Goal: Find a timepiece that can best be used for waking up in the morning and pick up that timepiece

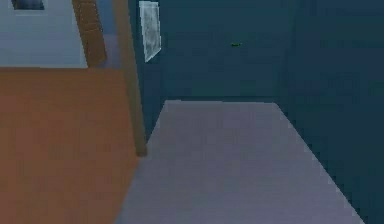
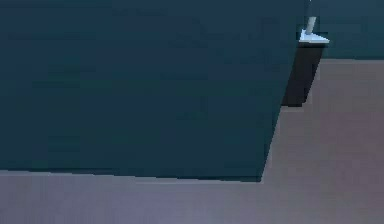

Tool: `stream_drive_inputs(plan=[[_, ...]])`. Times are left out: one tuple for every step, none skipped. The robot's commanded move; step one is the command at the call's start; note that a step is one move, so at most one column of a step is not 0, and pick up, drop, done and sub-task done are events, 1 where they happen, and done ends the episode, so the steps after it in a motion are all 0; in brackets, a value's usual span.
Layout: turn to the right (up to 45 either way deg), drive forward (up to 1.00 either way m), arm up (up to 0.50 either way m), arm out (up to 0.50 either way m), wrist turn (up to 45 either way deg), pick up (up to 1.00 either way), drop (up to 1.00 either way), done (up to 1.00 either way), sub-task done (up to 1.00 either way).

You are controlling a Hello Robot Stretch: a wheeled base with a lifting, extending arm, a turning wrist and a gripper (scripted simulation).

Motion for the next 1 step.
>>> stream_drive_inputs(plan=[[-30.0,0.00,0.00,0.00,0.0,0.00,0.00,0.00,0.00]])
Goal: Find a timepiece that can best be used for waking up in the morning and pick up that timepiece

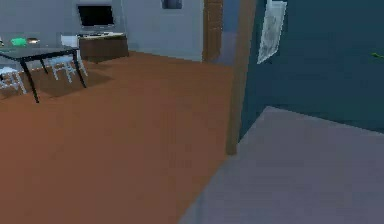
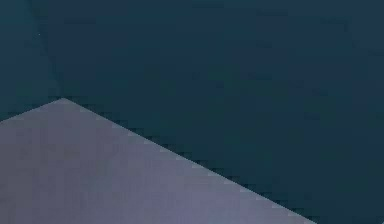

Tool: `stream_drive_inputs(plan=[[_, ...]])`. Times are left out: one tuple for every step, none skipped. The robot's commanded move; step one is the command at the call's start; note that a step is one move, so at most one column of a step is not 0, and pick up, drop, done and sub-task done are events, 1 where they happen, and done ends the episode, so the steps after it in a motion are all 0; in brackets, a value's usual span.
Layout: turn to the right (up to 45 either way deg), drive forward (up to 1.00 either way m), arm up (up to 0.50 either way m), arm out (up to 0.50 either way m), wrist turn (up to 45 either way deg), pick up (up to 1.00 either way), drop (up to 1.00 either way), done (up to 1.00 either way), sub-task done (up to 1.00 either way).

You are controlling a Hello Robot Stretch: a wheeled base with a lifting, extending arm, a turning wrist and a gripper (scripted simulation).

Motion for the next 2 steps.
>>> stream_drive_inputs(plan=[[0.0,1.00,0.00,0.00,0.0,0.00,0.00,0.00,0.00],[0.0,0.85,0.00,0.00,0.0,0.00,0.00,0.00,0.00]])
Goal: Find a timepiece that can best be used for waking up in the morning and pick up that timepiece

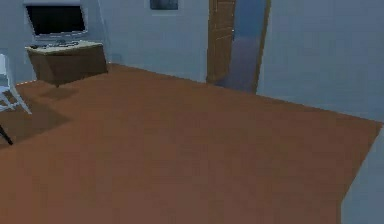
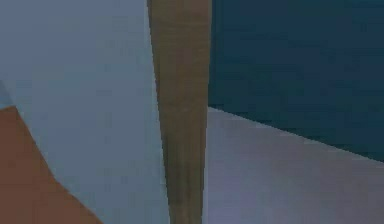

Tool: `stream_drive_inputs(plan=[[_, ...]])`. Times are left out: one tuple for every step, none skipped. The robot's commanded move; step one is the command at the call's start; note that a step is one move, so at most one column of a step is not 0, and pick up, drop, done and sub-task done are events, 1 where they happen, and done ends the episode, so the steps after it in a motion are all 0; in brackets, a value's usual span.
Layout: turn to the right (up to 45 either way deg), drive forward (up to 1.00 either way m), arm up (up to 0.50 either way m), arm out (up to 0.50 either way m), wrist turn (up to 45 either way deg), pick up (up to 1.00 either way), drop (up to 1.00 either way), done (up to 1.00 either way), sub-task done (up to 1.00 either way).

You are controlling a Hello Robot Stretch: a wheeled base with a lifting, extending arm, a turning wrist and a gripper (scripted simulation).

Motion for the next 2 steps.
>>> stream_drive_inputs(plan=[[6.0,0.00,0.00,0.00,0.0,0.00,0.00,0.00,0.00],[0.0,1.00,0.00,0.00,0.0,0.00,0.00,0.00,0.00]])
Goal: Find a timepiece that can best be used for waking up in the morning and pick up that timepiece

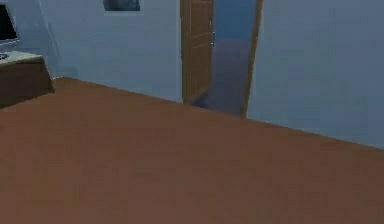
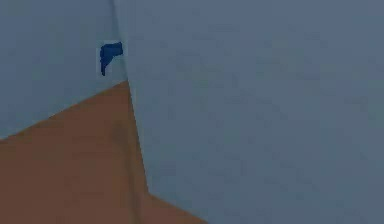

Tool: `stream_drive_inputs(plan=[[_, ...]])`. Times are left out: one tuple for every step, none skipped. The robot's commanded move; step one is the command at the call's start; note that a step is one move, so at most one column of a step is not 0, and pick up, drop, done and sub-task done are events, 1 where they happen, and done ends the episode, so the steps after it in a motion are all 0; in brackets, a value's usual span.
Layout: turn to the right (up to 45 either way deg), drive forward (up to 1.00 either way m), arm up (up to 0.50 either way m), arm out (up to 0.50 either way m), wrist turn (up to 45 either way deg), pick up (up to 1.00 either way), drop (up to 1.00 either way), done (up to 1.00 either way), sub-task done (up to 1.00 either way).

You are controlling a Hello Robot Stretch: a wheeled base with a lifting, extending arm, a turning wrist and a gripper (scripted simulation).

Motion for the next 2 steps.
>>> stream_drive_inputs(plan=[[0.0,1.00,0.00,0.00,0.0,0.00,0.00,0.00,0.00],[3.0,0.00,0.00,0.00,0.0,0.00,0.00,0.00,0.00]])
